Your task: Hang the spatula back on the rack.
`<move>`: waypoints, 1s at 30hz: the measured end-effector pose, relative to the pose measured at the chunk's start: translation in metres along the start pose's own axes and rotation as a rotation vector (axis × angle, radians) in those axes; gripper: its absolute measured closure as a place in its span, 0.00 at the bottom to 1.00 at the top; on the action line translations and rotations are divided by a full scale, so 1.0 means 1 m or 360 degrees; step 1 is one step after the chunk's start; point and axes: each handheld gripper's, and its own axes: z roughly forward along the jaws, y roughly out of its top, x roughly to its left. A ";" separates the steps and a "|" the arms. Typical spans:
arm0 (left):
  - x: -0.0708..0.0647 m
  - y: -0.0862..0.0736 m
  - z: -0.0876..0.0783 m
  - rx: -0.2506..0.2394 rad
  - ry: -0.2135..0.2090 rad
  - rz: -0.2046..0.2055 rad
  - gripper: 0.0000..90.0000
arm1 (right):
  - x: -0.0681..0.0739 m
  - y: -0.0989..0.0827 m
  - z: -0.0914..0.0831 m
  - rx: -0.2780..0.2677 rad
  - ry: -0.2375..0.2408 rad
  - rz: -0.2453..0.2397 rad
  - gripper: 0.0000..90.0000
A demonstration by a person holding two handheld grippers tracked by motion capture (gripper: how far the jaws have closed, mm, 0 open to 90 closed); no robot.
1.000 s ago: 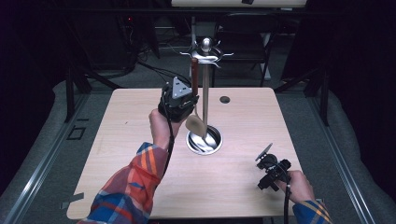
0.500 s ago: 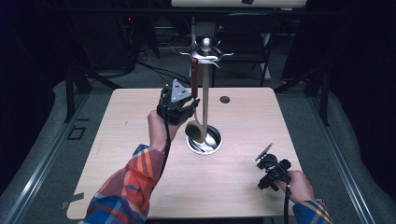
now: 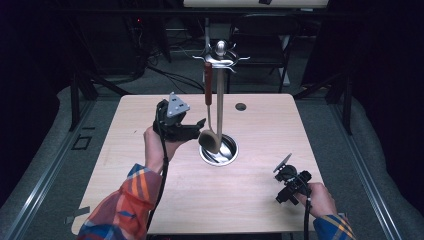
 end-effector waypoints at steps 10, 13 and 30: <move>0.016 -0.042 -0.023 0.0100 0.0037 -0.0067 0.17 | 0.000 0.000 0.000 0.0001 0.0000 0.0001 0.17; 0.020 -0.057 -0.026 0.0146 0.0037 -0.0108 0.16 | 0.000 0.000 0.000 0.0003 -0.0005 0.0001 0.17; 0.030 -0.137 -0.026 0.0407 0.0029 -0.0301 0.00 | 0.002 0.000 0.001 -0.0023 0.0003 0.0012 0.17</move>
